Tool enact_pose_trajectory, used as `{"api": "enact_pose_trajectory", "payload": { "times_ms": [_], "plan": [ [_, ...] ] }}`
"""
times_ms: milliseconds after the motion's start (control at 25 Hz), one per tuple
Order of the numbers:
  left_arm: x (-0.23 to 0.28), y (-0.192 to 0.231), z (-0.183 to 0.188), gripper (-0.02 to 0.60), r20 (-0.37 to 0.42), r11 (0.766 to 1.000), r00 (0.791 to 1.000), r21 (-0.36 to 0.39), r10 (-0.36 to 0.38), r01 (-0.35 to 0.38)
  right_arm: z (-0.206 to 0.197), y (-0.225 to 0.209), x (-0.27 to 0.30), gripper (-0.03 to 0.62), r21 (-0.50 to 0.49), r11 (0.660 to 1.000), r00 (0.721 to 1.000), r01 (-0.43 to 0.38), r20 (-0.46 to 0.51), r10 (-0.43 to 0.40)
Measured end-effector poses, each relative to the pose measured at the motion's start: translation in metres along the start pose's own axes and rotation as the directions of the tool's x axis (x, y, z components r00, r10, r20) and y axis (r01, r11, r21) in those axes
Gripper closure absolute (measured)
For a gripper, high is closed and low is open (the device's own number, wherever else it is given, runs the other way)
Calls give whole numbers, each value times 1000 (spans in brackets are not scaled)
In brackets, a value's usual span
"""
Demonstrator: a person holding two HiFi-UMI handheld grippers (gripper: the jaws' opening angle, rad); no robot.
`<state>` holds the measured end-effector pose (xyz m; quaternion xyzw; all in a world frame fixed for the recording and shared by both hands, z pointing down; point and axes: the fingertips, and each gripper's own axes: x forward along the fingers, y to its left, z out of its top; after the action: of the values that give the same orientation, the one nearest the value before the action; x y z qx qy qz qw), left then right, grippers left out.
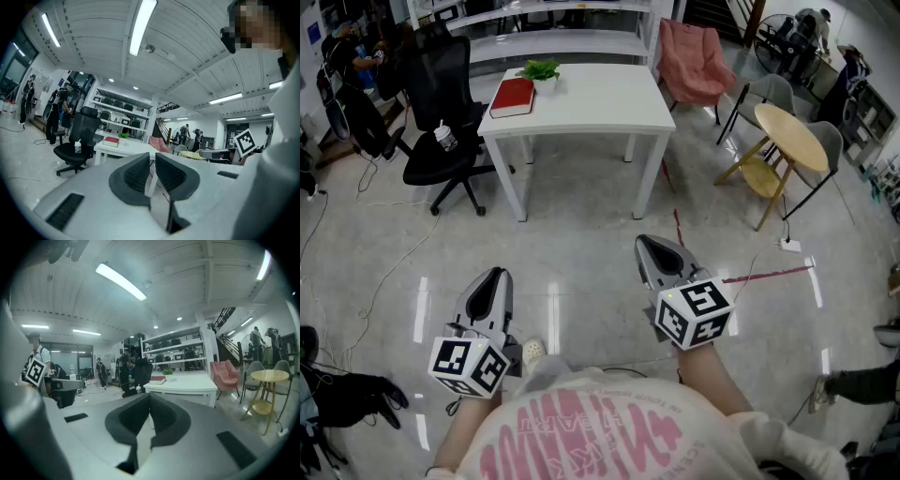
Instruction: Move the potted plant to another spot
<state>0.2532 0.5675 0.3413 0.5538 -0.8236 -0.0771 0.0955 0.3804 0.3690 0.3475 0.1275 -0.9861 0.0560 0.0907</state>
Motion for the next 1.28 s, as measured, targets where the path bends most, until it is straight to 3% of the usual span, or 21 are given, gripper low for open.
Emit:
{"api": "enact_pose_trajectory", "payload": {
  "times_ms": [680, 1040, 1280],
  "plan": [
    [33, 27, -3, 541, -31, 1000, 999, -1, -7, 7, -15, -13, 30, 588, 68, 998, 1000, -4, -23, 6],
    [112, 61, 5, 541, -1, 997, 999, -61, -50, 50, -13, -49, 79, 588, 42, 996, 993, 73, -95, -68],
    [176, 98, 33, 541, 11, 993, 996, -78, -91, 91, 9, -65, 143, 588, 39, 994, 989, 100, -115, -95]
  ]
}}
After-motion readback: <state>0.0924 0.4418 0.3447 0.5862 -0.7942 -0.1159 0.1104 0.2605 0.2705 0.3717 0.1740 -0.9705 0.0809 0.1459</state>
